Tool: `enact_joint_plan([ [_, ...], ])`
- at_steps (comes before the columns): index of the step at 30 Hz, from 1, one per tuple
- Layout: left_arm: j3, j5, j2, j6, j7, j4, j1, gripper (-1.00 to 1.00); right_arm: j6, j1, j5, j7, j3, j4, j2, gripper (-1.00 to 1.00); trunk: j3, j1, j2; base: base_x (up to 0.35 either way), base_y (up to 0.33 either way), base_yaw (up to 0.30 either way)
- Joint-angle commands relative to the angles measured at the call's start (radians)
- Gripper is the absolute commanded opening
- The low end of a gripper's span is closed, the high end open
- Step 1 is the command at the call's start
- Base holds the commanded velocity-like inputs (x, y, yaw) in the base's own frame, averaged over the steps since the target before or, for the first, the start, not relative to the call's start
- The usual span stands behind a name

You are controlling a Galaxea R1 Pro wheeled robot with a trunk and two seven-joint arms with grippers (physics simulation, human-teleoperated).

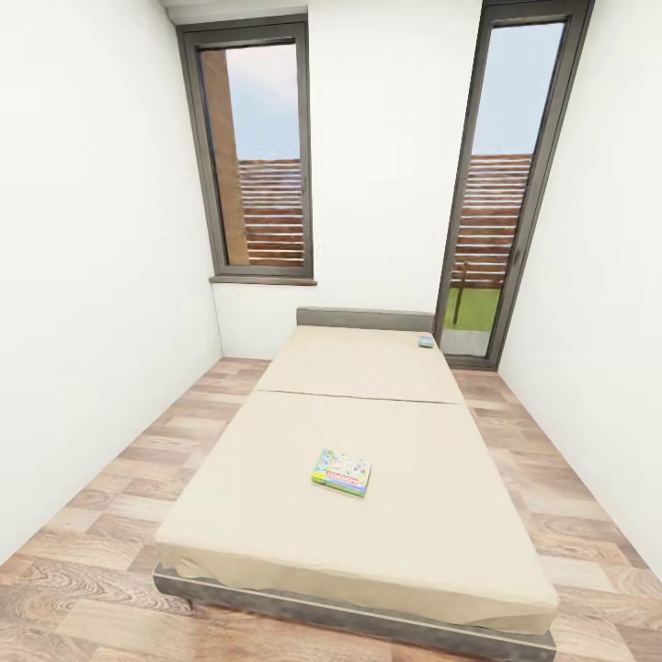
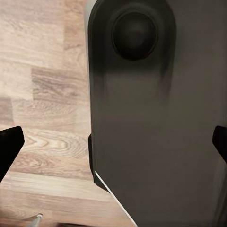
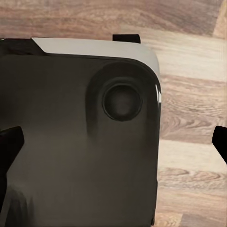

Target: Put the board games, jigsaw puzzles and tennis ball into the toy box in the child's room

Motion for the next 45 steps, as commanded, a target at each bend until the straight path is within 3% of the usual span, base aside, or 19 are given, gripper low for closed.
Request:
enact_joint_plan([
  [1,0.0,0.0,0.0,0.0,0.0,-0.002,0.001,1.0,0.0,0.0,-0.001,-0.001,0.0,0.0,0.0,1.0,-0.001,0.0,0.0,0.0,0.0,0.0],
  [45,0.001,0.004,0.001,0.0,0.0,-0.002,0.002,1.0,0.003,-0.003,0.001,0.0,0.0,-0.001,0.002,1.0,-0.001,0.0,0.0,0.0,0.0,0.0],
])
